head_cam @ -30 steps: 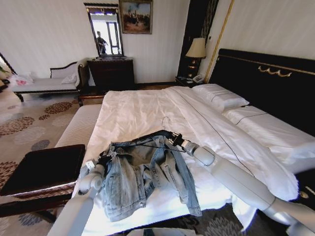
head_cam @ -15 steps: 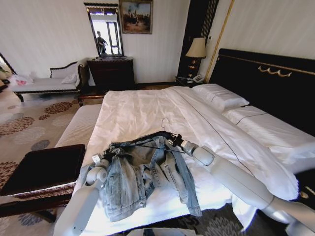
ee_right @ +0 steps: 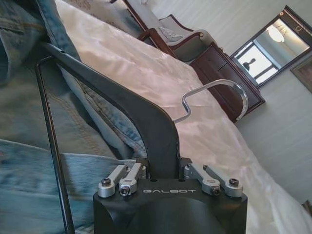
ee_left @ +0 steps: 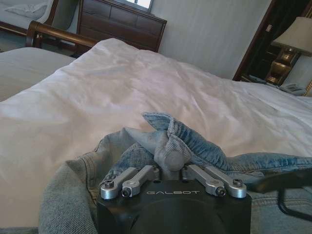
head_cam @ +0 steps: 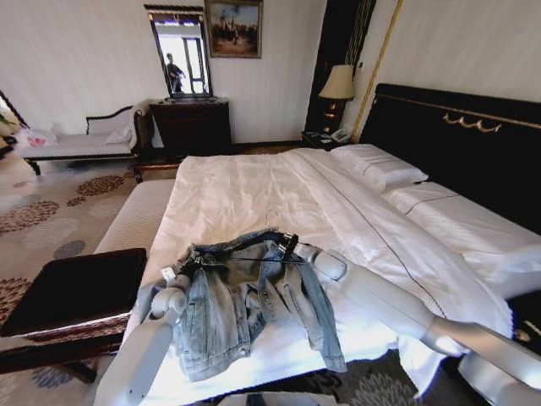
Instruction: Pick up the clothes from the bed and hang them on the clothes hanger.
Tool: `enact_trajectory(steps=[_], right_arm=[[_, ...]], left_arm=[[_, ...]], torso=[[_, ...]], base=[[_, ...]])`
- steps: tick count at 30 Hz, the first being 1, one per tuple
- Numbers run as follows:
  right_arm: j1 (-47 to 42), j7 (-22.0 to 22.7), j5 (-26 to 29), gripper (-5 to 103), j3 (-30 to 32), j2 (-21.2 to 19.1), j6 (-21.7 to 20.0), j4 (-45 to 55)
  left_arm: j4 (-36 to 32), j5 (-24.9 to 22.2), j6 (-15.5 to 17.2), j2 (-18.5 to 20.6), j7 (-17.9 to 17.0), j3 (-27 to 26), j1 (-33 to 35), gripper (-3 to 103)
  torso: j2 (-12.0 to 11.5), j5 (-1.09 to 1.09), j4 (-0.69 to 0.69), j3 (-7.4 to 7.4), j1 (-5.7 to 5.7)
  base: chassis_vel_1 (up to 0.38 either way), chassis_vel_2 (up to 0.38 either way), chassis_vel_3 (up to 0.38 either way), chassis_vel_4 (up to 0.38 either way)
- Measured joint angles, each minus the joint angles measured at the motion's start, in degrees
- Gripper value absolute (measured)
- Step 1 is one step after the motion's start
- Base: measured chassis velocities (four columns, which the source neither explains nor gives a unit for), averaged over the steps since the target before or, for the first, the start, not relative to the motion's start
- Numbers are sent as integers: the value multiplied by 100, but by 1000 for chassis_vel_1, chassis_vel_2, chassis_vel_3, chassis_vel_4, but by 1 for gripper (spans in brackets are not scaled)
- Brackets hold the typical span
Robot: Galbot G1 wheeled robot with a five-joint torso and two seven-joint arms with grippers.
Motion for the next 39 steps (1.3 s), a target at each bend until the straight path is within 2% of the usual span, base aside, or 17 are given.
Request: enact_trajectory(steps=[1,2,3,5,16,21,25,31,39], right_arm=[[99,10,-28,28,-71,30,-5,-68],[193,20,-38,28,-140,60,-12,-134],[193,20,-38,28,-140,60,-12,-134],[394,46,-45,28,-299,157,-44,-296],[663,115,-98,28,-716,815,-92,-939],[761,187,-110,28,-863,1495,-112,-1306],[778,206,-108,28,-923,1802,-127,-1404],[779,239,-119,28,-979,2181,-128,-1580],[686,302,-163,28,-928,2489,-61,-1941]], left_arm=[[-43,1,0,10,5,-9,32,15],[-86,2,0,22,7,-19,64,10],[-86,2,0,22,7,-19,64,10],[-197,2,0,60,14,-59,139,2],[-599,-3,9,168,6,-78,338,2],[-847,-8,32,218,-18,30,452,2],[-958,5,36,196,-23,30,559,2],[-1089,41,38,176,-23,27,688,2],[-1177,106,39,98,-27,31,869,2]], torso=[[0,0,0,0,0],[0,0,-1,0,0],[0,0,-1,0,0],[0,-1,-1,-1,-1],[0,0,-1,0,-1],[0,0,0,0,0],[0,-1,1,0,-1],[0,0,0,0,-1],[0,0,-1,-1,-1]], base=[[0,0,0,0],[0,0,0,0],[0,0,0,0],[0,0,0,0],[0,0,0,0],[0,0,0,0],[0,0,0,0],[0,0,0,0],[0,0,0,0]])
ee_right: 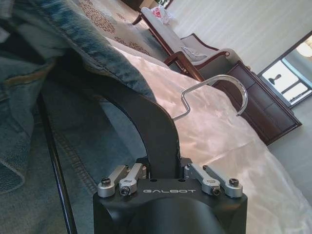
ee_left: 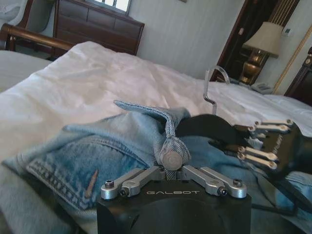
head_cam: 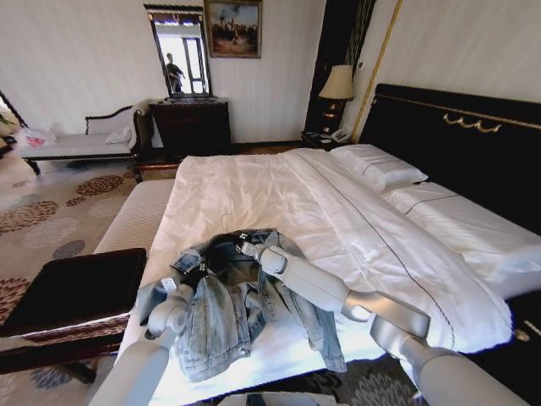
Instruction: Pick up the clothes from the bed and hang them on the clothes hanger.
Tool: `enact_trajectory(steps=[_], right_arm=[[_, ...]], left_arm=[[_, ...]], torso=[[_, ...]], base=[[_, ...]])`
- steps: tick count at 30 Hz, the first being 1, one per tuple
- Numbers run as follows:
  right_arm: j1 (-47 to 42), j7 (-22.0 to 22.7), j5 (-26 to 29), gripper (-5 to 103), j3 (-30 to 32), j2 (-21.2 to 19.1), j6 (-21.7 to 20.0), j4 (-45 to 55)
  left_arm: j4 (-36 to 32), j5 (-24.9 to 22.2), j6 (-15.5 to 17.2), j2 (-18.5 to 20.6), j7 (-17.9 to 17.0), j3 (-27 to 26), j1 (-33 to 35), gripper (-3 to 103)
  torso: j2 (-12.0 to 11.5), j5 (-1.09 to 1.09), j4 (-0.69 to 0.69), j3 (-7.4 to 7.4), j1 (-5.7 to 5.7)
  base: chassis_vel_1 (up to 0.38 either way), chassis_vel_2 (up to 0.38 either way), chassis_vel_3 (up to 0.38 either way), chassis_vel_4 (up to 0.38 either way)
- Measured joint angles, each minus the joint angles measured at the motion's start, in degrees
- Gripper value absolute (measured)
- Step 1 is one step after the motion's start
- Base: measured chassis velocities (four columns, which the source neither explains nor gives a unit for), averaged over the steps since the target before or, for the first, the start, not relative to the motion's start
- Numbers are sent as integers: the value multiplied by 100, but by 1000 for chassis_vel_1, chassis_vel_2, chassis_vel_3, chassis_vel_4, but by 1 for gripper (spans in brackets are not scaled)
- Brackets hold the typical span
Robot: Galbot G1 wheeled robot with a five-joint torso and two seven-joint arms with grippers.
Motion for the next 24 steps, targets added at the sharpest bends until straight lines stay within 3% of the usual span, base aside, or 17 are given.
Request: enact_trajectory(steps=[20,23,24], right_arm=[[-172,-8,-189,28,81,399,281,-386],[-155,-9,-199,28,90,411,333,-458],[-155,-9,-199,28,90,411,333,-458]], left_arm=[[104,142,-19,-87,9,24,68,-1],[116,144,1,-79,10,-37,144,13],[116,144,1,-79,10,-37,144,13]], torso=[[0,0,1,0,0],[0,0,1,0,0],[0,0,1,0,0]], base=[[0,0,0,0],[0,0,0,0],[0,0,0,0]])
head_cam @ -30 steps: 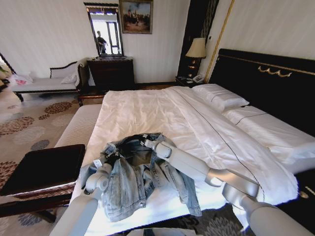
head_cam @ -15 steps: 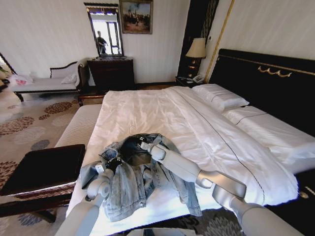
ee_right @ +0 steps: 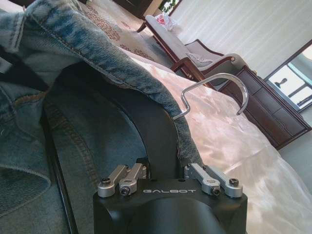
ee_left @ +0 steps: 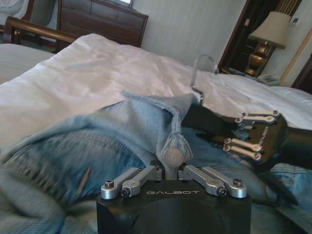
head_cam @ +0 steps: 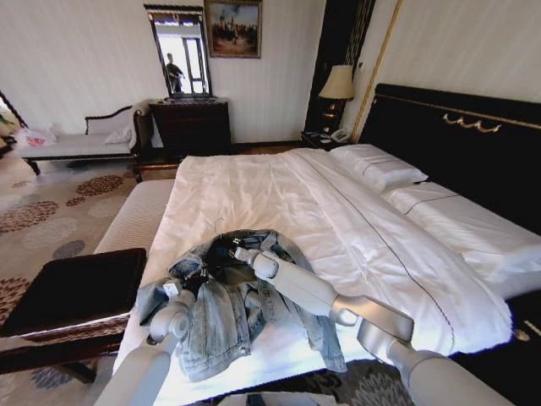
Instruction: Pick up the clothes from the bed and hang them on the clothes hanger.
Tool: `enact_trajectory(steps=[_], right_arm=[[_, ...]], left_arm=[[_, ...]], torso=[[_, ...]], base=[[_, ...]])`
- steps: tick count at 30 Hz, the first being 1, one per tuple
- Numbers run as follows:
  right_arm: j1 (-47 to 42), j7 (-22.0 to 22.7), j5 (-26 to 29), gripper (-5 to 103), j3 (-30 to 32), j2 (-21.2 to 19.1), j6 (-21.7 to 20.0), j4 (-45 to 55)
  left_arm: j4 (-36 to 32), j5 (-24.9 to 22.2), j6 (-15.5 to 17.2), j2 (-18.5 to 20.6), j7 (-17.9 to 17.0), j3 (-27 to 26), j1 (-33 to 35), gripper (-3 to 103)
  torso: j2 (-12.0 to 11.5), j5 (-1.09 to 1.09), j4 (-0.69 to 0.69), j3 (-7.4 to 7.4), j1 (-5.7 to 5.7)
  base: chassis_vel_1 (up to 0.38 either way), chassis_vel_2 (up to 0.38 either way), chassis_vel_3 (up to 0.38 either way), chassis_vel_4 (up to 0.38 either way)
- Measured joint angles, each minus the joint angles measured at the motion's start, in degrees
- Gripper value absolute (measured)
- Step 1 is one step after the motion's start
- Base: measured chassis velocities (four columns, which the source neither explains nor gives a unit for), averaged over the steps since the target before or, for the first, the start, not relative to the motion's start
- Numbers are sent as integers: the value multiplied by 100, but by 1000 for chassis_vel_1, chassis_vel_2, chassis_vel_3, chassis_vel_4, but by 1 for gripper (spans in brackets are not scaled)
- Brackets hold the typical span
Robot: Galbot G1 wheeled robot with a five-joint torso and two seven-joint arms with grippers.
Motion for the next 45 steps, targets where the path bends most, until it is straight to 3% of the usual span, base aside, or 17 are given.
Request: enact_trajectory(steps=[4,6,7,8,14,16,19,22,24,35,45], right_arm=[[2,0,0,28,4,-6,38,-23],[-18,0,-5,28,5,40,65,-80],[-22,1,-9,28,6,52,72,-98],[-32,1,-27,28,15,78,95,-140],[-54,3,-70,28,23,79,147,-166],[-62,2,-89,28,24,94,166,-190],[-63,-3,-111,28,31,114,191,-228],[-42,-34,-185,28,32,169,278,-363],[-25,-48,-283,28,39,244,353,-501],[228,-114,-600,28,45,605,602,-1169],[413,-226,-897,28,119,700,816,-1770]], left_arm=[[41,7,13,19,3,-28,31,24],[54,25,61,29,-1,-35,48,36],[42,39,88,35,-16,-39,63,36],[-24,128,135,58,-67,-63,132,46],[-345,362,152,160,-91,-238,511,62],[-544,424,152,240,-36,-389,745,74],[-747,439,152,323,47,-586,973,79],[-981,463,136,390,154,-903,1233,94],[-1113,500,100,381,226,-1130,1407,100],[-1231,384,34,186,286,-1512,1613,100],[-1278,253,-13,114,317,-1653,1682,100]], torso=[[0,0,0,0,0],[0,0,-1,0,0],[0,0,-1,0,0],[0,0,-1,0,0],[0,0,0,0,-1],[0,0,-1,0,-1],[0,0,0,-1,-1],[0,0,-1,0,-1],[0,0,-1,0,-1],[0,0,0,0,0],[0,0,0,0,0]], base=[[0,0,0,0],[0,0,0,0],[0,0,0,0],[0,0,0,0],[0,0,0,0],[0,0,0,0],[0,0,0,0],[0,0,0,0],[0,0,0,0],[0,0,0,0],[0,0,0,0]])
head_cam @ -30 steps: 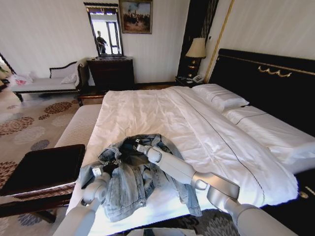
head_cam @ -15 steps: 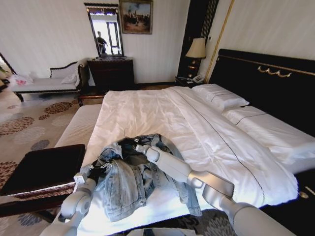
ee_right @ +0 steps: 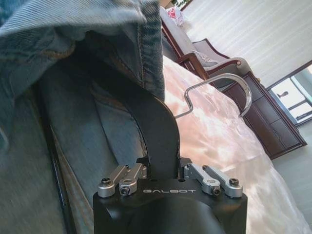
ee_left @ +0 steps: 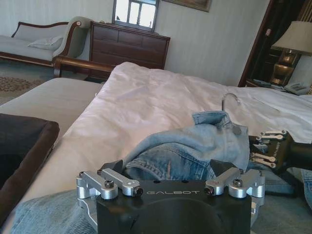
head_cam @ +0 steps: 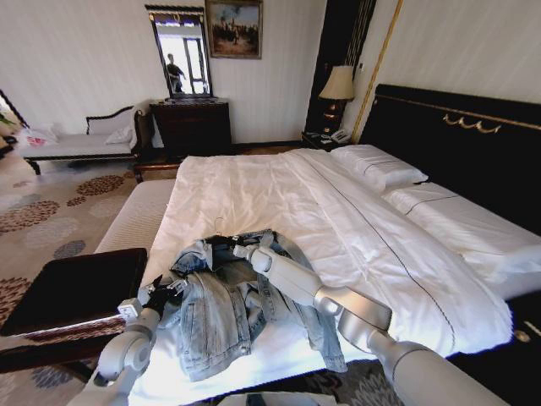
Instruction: Pick up the clothes from the bed and hang them on the clothes hanger.
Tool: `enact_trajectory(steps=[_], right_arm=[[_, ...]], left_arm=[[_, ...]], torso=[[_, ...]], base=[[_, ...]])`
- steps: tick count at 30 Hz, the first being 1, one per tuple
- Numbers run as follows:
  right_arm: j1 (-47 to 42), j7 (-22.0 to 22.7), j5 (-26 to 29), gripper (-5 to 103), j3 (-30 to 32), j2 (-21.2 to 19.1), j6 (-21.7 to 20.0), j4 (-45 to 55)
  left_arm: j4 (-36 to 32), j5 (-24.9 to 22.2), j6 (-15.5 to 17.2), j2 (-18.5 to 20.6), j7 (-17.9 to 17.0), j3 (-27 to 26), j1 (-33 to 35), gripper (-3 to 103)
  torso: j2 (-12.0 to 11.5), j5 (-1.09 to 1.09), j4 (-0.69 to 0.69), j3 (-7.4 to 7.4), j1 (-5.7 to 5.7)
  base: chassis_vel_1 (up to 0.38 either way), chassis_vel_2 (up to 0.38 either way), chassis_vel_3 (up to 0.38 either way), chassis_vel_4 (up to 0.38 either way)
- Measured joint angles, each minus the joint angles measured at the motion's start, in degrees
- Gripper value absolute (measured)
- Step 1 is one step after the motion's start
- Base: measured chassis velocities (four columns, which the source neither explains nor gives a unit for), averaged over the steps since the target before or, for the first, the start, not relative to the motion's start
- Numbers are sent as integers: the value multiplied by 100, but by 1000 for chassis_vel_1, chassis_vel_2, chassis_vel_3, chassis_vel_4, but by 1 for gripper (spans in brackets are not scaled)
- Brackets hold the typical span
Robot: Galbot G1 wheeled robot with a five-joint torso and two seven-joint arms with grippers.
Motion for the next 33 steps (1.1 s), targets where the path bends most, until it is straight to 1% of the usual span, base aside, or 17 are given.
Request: enact_trajectory(steps=[6,10,13,20,21,22,23,24,26,27,28,29,30,31,33], right_arm=[[70,-82,-108,28,36,-67,113,-117],[115,-140,-216,28,48,10,232,-277],[149,-149,-412,28,128,168,412,-552],[159,-142,-433,28,91,210,449,-567],[160,-146,-427,27,72,204,448,-550],[160,-161,-402,32,45,184,420,-498],[160,-161,-402,32,45,184,420,-498],[160,-170,-337,37,17,151,377,-427],[159,-175,-292,37,-2,130,351,-380],[156,-214,-164,42,-76,45,263,-229],[156,-248,-101,53,-142,-42,203,-94],[156,-248,-101,53,-142,-42,203,-94],[156,-256,-64,59,-178,-99,165,-18],[156,-257,-31,59,-197,-144,134,36],[157,-249,47,70,-216,-228,73,155]], left_arm=[[-1,-76,-5,6,7,-20,-11,100],[0,-134,-8,11,12,-34,-28,100],[-1,-186,-9,8,16,-56,-27,100],[-15,-235,-13,-10,48,-173,48,100],[-15,-240,-14,-10,49,-183,52,100],[-21,-243,-14,-10,49,-196,54,100],[-21,-243,-14,-10,49,-196,54,100],[-29,-245,-14,-10,48,-207,57,100],[-32,-248,-14,-11,48,-213,59,100],[-48,-270,-14,-11,45,-245,79,100],[-53,-288,-14,-8,45,-276,107,100],[-53,-288,-14,-8,45,-276,107,100],[-56,-290,-14,-5,45,-292,121,100],[-61,-295,-14,-4,46,-309,136,100],[-77,-304,-14,-11,46,-341,165,100]], torso=[[0,0,-2,0,0],[0,0,-1,0,0],[0,0,-1,0,0],[0,0,0,0,0],[0,0,0,0,0],[0,-1,0,0,0],[0,-1,0,0,0],[0,0,0,0,1],[0,0,0,0,0],[0,0,0,0,1],[0,0,0,0,1],[0,0,0,0,1],[0,0,0,0,1],[0,0,0,0,1],[0,0,-1,0,1]], base=[[0,0,0,0],[0,0,0,0],[0,0,0,0],[0,0,0,0],[0,0,0,0],[0,0,0,0],[0,0,0,0],[0,0,0,0],[0,0,0,0],[0,0,0,0],[0,0,0,0],[0,0,0,0],[0,0,0,0],[0,0,0,0],[0,0,0,0]])
